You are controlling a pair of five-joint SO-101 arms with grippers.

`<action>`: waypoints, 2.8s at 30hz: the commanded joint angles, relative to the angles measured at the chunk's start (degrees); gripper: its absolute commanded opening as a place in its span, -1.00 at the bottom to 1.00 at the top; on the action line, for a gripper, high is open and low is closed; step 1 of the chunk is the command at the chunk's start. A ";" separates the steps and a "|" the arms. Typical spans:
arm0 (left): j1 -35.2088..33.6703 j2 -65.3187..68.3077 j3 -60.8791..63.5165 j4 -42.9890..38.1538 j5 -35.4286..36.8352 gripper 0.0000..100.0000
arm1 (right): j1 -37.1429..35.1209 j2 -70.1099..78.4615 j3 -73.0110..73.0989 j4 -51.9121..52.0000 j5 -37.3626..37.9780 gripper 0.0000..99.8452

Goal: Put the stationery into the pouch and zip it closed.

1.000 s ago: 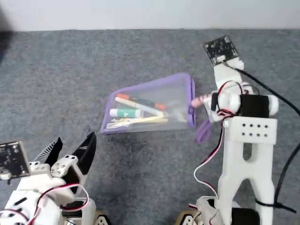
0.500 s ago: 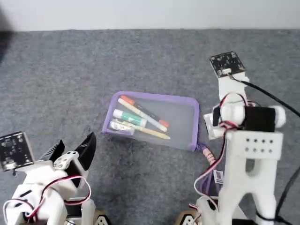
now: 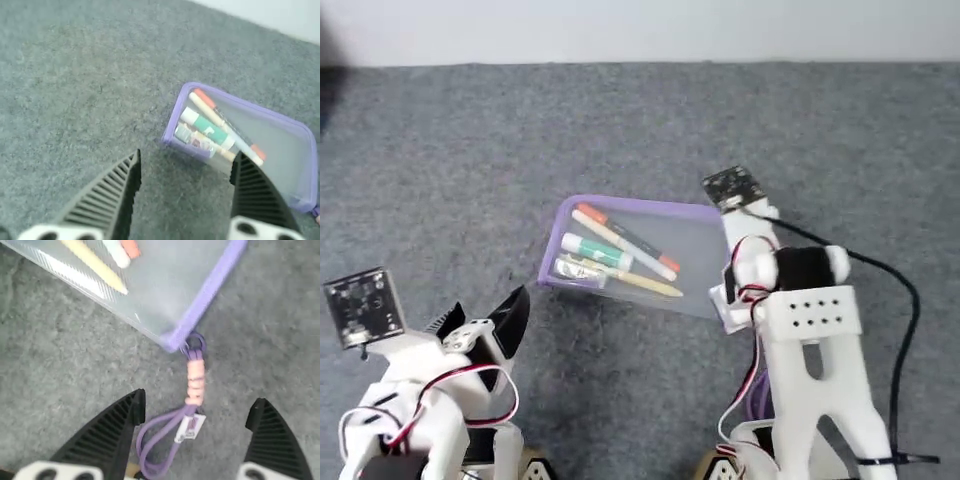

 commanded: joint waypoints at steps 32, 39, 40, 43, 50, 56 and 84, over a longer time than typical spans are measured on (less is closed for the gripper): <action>-0.26 -0.26 35.30 -30.68 -10.37 -0.44 | 6.55 -36.79 24.70 -14.20 -18.55 -0.98; -0.18 -0.26 40.04 -30.77 -10.37 -0.60 | 7.87 -52.62 39.03 -15.25 -18.46 -0.98; -0.18 -0.26 40.22 -30.77 -10.37 -0.65 | 7.87 -54.64 40.53 -15.25 -18.46 -0.98; -0.18 -0.26 40.48 -30.77 -10.37 -0.82 | 7.87 -60.97 44.92 -15.25 -18.46 -0.98; -0.18 -0.26 44.09 -31.91 -10.37 -0.97 | 7.96 -70.20 55.21 -14.73 -18.37 -0.98; -0.09 -0.26 47.25 -36.04 -10.37 -0.97 | 7.96 -69.49 56.97 -14.81 -18.46 -0.98; 0.88 -0.26 47.34 -36.13 -10.02 -0.97 | 7.69 -68.97 61.71 -14.64 -18.55 -0.98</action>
